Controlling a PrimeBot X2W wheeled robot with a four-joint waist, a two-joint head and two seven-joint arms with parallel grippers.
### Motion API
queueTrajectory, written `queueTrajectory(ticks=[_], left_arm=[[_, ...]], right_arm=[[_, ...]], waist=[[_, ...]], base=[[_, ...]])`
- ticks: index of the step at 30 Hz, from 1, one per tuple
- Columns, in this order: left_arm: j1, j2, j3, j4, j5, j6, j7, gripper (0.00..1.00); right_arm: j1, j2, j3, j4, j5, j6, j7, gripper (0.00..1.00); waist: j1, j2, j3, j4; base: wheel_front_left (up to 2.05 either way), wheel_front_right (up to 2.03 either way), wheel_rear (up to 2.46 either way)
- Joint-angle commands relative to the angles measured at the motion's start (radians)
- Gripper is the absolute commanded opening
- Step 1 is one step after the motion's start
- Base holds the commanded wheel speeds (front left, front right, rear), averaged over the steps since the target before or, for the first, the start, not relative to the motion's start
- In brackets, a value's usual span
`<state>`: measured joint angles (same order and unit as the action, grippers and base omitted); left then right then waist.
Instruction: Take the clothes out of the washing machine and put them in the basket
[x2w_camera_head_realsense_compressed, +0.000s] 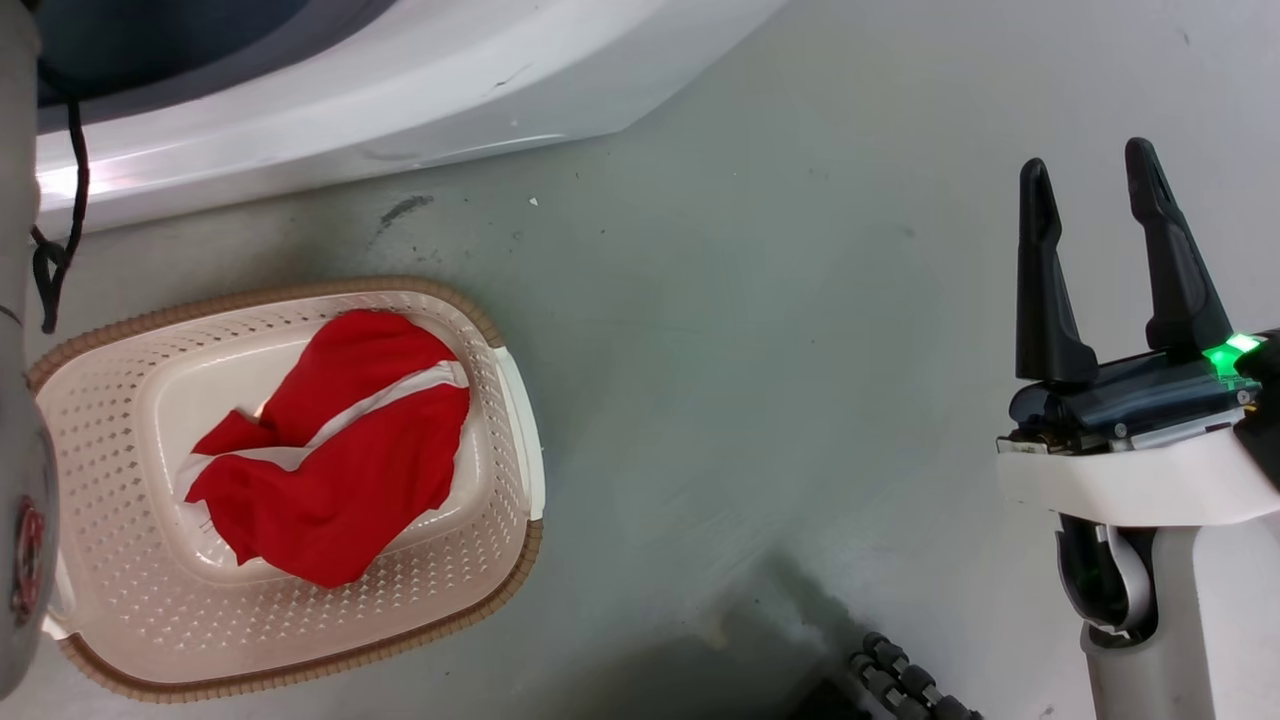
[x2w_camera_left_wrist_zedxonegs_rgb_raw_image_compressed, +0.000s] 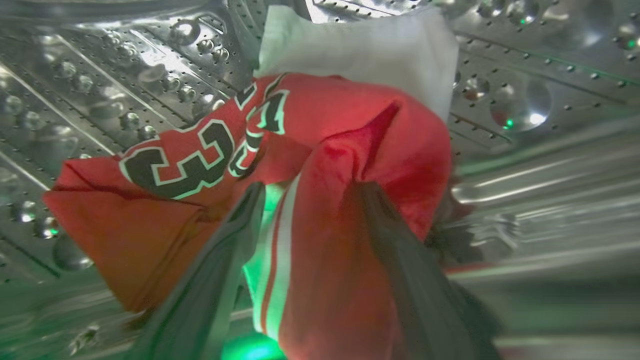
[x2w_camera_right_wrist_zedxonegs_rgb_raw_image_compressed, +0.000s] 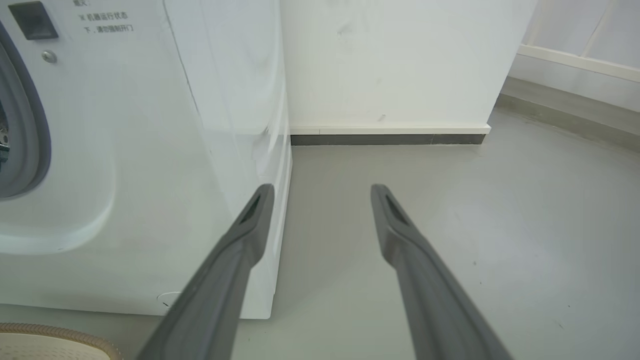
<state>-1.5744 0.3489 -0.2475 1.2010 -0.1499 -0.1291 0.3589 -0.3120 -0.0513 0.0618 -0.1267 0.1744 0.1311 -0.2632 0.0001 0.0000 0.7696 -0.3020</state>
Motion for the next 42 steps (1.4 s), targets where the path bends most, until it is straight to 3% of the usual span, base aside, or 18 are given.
queueTrajectory(ticks=[1, 5, 6, 7, 17, 23, 35, 42], left_arm=[[-0.01, 0.006, -0.006, 0.008, -0.008, 0.0, 0.008, 1.0], [-0.025, 0.008, -0.028, 0.017, -0.028, 0.0, 0.023, 1.0], [-0.027, 0.011, -0.033, 0.018, -0.029, 0.0, 0.02, 0.07], [-0.031, 0.016, -0.035, 0.019, -0.031, 0.0, 0.012, 0.0], [-0.037, 0.034, -0.045, 0.029, -0.068, 0.0, -0.085, 0.0], [0.036, 0.016, -0.041, 0.027, -0.117, 0.0, -0.215, 0.0], [0.321, -0.001, -0.14, -0.025, -0.198, 0.0, -0.507, 0.0], [0.499, -0.01, -0.189, -0.095, -0.275, 0.0, -0.599, 0.0]], right_arm=[[-0.02, 0.002, -0.001, -0.003, 0.003, -0.001, -0.002, 1.0], [-0.022, 0.002, -0.003, -0.001, 0.008, -0.001, -0.002, 1.0], [-0.021, 0.002, -0.004, -0.001, 0.009, -0.001, -0.002, 1.0], [-0.02, 0.002, -0.004, 0.0, 0.009, -0.001, -0.002, 1.0], [-0.023, 0.002, -0.009, 0.013, 0.002, -0.001, -0.002, 1.0], [0.0, 0.002, -0.008, 0.025, -0.011, -0.001, -0.002, 1.0], [0.082, 0.002, -0.003, 0.056, -0.054, -0.001, -0.002, 1.0], [0.157, 0.002, 0.002, 0.078, -0.084, -0.001, -0.002, 1.0]], waist=[[-0.0001, 0.0, 0.009, -0.005], [-0.0001, 0.0, 0.018, -0.008], [-0.0001, 0.0, 0.019, -0.008], [-0.0001, 0.0, 0.021, -0.009], [-0.0001, 0.0, 0.006, 0.002], [-0.0001, 0.0, -0.058, 0.02], [-0.0001, 0.0, -0.263, 0.08], [-0.0001, 0.0, -0.391, 0.119]], base=[[0.0, 0.0, 0.0], [0.0, 0.0, 0.0], [0.0, 0.0, 0.0], [0.0, 0.0, 0.0], [0.0, 0.0, 0.0], [0.0, 0.0, 0.0], [0.0, 0.0, 0.0], [0.0, 0.0, 0.0]])
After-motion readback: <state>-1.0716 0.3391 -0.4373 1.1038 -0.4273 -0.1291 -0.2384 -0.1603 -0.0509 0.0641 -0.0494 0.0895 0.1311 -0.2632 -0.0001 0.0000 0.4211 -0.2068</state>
